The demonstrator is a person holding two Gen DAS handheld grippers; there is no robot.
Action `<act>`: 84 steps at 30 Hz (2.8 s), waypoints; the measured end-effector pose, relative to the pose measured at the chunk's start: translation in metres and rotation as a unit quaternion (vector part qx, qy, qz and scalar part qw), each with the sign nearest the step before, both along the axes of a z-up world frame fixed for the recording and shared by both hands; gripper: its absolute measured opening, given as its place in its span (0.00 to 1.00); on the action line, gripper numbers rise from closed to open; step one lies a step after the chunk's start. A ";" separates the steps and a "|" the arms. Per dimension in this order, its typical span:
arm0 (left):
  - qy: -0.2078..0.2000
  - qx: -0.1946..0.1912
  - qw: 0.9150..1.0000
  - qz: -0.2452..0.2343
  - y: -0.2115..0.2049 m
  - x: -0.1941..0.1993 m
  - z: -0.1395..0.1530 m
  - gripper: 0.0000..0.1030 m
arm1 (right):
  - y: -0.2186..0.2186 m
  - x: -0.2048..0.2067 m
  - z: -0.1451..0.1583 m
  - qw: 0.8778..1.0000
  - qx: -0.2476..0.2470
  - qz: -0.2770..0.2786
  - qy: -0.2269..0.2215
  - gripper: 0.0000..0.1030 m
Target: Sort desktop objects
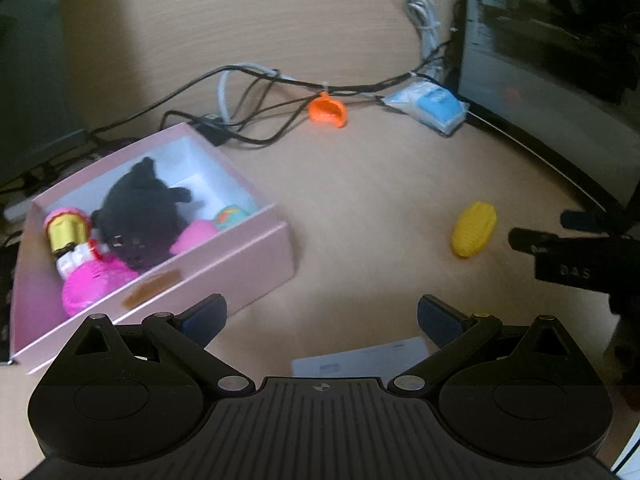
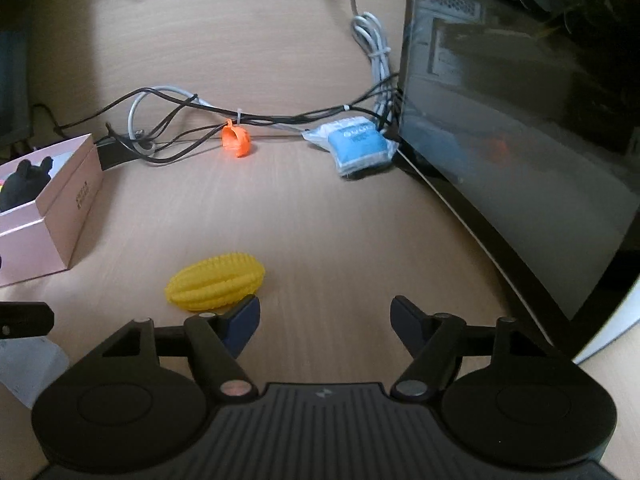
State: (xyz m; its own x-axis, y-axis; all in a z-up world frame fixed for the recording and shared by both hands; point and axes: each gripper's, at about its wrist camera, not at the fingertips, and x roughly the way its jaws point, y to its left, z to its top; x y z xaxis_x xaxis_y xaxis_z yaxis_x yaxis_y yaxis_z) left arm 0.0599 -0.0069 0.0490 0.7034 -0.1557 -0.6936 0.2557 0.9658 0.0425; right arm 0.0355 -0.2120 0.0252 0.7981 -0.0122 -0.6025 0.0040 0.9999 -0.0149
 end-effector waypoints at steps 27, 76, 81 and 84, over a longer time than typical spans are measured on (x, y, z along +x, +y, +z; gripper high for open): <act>0.014 -0.039 0.987 0.156 0.031 -0.087 0.012 1.00 | 0.044 0.015 0.005 0.946 -0.090 0.308 -0.036 0.92; 0.016 -0.014 0.997 0.079 -0.025 -0.030 -0.019 1.00 | 0.011 -0.034 0.004 0.976 0.010 0.215 0.012 0.29; 0.034 -0.008 0.996 0.083 -0.027 -0.025 -0.022 1.00 | 0.004 -0.036 0.005 0.978 0.014 0.208 0.014 0.29; 0.038 -0.009 0.996 0.082 -0.029 -0.024 -0.022 1.00 | 0.003 -0.036 0.005 0.978 0.014 0.207 0.013 0.29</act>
State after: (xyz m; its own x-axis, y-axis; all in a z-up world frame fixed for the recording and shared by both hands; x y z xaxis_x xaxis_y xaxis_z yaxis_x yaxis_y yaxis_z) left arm 0.0355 -0.0358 0.0267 0.6654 -0.0559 -0.7444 0.0961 0.9953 0.0111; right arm -0.0006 -0.2090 0.0300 0.7149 0.3262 -0.6185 -0.4016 0.9156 0.0187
